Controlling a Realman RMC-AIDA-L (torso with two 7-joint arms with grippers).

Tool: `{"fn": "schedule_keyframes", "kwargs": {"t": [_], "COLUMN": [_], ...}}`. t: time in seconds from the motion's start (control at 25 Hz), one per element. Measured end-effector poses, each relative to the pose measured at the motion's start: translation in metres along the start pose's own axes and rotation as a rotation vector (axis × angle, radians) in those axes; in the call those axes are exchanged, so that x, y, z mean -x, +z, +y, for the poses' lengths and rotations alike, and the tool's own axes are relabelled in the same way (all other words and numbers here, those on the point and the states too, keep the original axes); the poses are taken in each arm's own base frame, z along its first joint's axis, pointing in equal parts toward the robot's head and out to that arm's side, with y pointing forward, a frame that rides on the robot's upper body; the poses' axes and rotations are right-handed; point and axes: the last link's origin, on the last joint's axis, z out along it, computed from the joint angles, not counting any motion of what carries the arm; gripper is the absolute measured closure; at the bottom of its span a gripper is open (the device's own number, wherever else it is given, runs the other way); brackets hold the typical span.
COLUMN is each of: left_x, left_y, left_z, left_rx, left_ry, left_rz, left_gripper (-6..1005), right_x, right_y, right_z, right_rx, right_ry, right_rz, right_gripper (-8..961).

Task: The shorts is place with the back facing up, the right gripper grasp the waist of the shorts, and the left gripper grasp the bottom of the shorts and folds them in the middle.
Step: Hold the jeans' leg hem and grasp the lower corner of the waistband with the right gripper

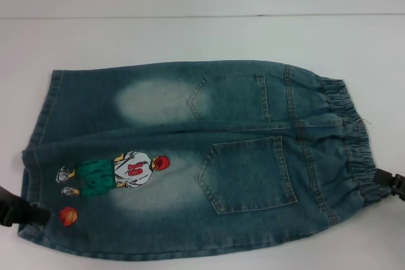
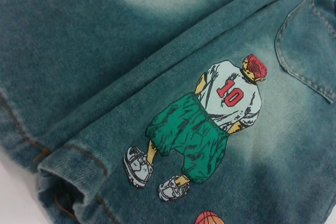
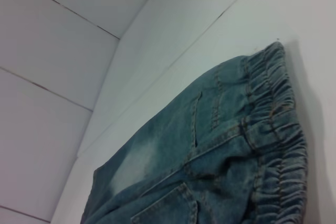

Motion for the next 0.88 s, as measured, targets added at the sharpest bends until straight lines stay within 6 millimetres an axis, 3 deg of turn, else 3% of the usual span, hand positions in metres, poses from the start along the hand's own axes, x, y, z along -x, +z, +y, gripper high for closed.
{"fn": "schedule_keyframes", "kwargs": {"t": [0.88], "left_x": [-0.0004], "left_y": [0.0], "left_z": [-0.0006], "left_rx": [-0.005], "left_ry": [0.005], "left_rz": [0.001], "left_gripper": [907], "right_x": [0.0014], "right_y": [0.006], "right_z": [0.0022], "right_rx": [0.008], "right_ry": [-0.01], "right_rz": [0.027], "right_gripper": [141]}}
